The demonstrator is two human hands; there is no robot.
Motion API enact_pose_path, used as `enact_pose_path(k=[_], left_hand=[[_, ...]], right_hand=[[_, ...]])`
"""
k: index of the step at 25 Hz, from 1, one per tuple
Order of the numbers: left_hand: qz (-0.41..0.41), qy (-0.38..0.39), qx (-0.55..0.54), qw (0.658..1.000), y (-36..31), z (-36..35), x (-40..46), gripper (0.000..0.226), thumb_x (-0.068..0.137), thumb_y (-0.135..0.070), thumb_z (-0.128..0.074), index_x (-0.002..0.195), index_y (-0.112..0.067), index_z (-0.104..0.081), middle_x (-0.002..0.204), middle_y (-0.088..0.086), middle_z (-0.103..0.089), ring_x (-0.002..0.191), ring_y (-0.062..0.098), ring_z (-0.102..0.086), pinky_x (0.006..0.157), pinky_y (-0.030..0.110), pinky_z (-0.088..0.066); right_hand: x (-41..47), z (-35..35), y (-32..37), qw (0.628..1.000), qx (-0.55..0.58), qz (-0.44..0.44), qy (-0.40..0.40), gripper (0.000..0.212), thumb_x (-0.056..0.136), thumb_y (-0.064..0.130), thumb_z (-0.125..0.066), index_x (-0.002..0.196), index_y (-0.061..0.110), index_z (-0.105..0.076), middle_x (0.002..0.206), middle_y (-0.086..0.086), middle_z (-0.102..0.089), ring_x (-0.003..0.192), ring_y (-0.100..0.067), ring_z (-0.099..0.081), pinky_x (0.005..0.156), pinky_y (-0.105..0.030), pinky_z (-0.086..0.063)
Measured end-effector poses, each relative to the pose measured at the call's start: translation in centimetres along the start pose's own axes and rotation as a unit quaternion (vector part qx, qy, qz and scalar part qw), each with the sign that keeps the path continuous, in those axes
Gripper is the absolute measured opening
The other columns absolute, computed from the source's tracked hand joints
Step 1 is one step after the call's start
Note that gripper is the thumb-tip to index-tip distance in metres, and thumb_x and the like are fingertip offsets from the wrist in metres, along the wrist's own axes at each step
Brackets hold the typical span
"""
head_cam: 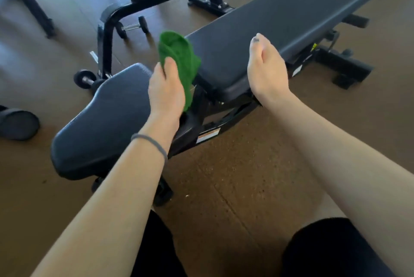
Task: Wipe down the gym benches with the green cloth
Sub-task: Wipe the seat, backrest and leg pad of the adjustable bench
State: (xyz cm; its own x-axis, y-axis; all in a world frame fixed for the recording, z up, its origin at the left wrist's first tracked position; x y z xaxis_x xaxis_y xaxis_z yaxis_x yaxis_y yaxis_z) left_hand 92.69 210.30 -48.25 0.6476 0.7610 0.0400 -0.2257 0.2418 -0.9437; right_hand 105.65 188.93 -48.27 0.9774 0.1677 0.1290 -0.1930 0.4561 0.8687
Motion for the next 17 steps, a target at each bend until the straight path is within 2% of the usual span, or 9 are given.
enact_pose_path(k=[1, 2, 4, 6, 7, 9, 12, 15, 17], left_hand=[[0.052, -0.021, -0.093, 0.994, -0.2, -1.5, 1.0, 0.037, 0.108, -0.043, -0.036, 0.127, -0.020, -0.059, 0.121, -0.002, -0.062, 0.117, 0.023, -0.059, 0.102, 0.034, -0.043], [0.062, -0.021, -0.098, 0.993, -0.6, -3.3, 1.5, 0.040, 0.109, -0.041, -0.035, 0.134, -0.020, -0.057, 0.129, 0.000, -0.061, 0.123, 0.022, -0.057, 0.106, 0.033, -0.041], [-0.059, 0.024, 0.124, 0.990, -2.2, -8.4, 2.2, 0.042, 0.110, -0.035, -0.034, 0.137, -0.014, -0.056, 0.139, 0.011, -0.060, 0.131, 0.028, -0.054, 0.102, 0.029, -0.037], [-0.170, 0.071, 0.382, 0.906, -1.7, -13.7, 1.0, 0.045, 0.109, -0.038, -0.034, 0.147, -0.023, -0.052, 0.155, 0.011, -0.048, 0.147, 0.032, -0.039, 0.117, 0.039, -0.027], [-0.178, 0.090, 0.430, 0.880, -1.1, -14.9, 1.1, 0.047, 0.109, -0.042, -0.034, 0.153, -0.032, -0.045, 0.163, 0.006, -0.038, 0.153, 0.029, -0.029, 0.124, 0.043, -0.018], [-0.175, 0.121, 0.453, 0.866, -1.1, -15.7, 2.4, 0.049, 0.109, -0.047, -0.031, 0.157, -0.042, -0.034, 0.169, 0.000, -0.026, 0.157, 0.024, -0.018, 0.128, 0.046, -0.009], [-0.163, 0.135, 0.490, 0.846, -1.3, -16.5, 5.1, 0.049, 0.109, -0.049, -0.028, 0.158, -0.047, -0.027, 0.171, -0.004, -0.021, 0.158, 0.021, -0.013, 0.128, 0.046, -0.006], [-0.138, 0.145, 0.482, 0.853, -1.8, -18.0, 8.7, 0.049, 0.108, -0.049, -0.026, 0.158, -0.047, -0.027, 0.171, -0.004, -0.020, 0.158, 0.020, -0.012, 0.128, 0.047, -0.006], [-0.130, 0.147, 0.475, 0.858, -2.2, -18.2, 9.2, 0.050, 0.108, -0.047, -0.027, 0.158, -0.044, -0.028, 0.171, -0.003, -0.020, 0.158, 0.021, -0.014, 0.128, 0.046, -0.007]], right_hand=[[1.7, 0.2, 0.0, 0.999, -0.020, 0.026, 0.011, 0.054, 0.112, 0.037, -0.024, 0.155, 0.010, -0.042, 0.159, -0.007, -0.046, 0.148, -0.021, -0.038, 0.121, -0.032, -0.023], [3.3, -0.2, -0.3, 0.998, -0.043, 0.048, 0.025, 0.057, 0.111, 0.038, -0.023, 0.158, 0.009, -0.038, 0.162, -0.008, -0.042, 0.151, -0.023, -0.035, 0.123, -0.034, -0.021], [6.2, -1.3, -1.5, 0.986, -0.128, 0.084, 0.069, 0.062, 0.109, 0.042, -0.015, 0.161, 0.013, -0.032, 0.166, -0.010, -0.035, 0.154, -0.029, -0.027, 0.127, -0.044, -0.019], [8.3, -2.6, -3.3, 0.961, -0.221, 0.110, 0.124, 0.066, 0.107, 0.046, -0.006, 0.163, 0.018, -0.027, 0.169, -0.009, -0.027, 0.157, -0.031, -0.019, 0.127, -0.051, -0.016], [8.7, -3.1, -4.2, 0.950, -0.249, 0.119, 0.146, 0.064, 0.108, 0.046, -0.007, 0.164, 0.020, -0.025, 0.170, -0.008, -0.025, 0.158, -0.030, -0.016, 0.128, -0.051, -0.013], [9.2, -3.5, -5.2, 0.935, -0.281, 0.155, 0.151, 0.060, 0.110, 0.044, -0.010, 0.164, 0.021, -0.025, 0.170, -0.006, -0.026, 0.159, -0.028, -0.016, 0.129, -0.048, -0.009], [9.6, -3.8, -5.1, 0.925, -0.315, 0.193, 0.088, 0.065, 0.107, 0.047, -0.009, 0.159, 0.021, -0.038, 0.165, -0.005, -0.037, 0.156, -0.027, -0.026, 0.128, -0.046, -0.015], [9.1, -3.5, -4.9, 0.931, -0.301, 0.203, 0.038, 0.067, 0.106, 0.047, -0.013, 0.153, 0.016, -0.049, 0.159, -0.005, -0.047, 0.151, -0.027, -0.036, 0.125, -0.046, -0.023], [9.8, -3.6, -4.8, 0.936, -0.278, 0.211, 0.046, 0.067, 0.106, 0.046, -0.015, 0.150, 0.013, -0.052, 0.157, -0.005, -0.050, 0.149, -0.026, -0.039, 0.123, -0.045, -0.026]])
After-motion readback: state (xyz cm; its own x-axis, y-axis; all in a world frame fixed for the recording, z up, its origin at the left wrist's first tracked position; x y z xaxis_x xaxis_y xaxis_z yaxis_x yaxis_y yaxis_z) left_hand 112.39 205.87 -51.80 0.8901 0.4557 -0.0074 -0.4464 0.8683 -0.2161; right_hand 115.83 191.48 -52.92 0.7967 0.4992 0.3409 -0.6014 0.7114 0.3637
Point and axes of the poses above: each hand's wrist, its own x-axis towards the middle knuckle, its own z-axis out of the back of the hand, y = z × x, the point moved 9 cm from there along x, towards the middle knuckle
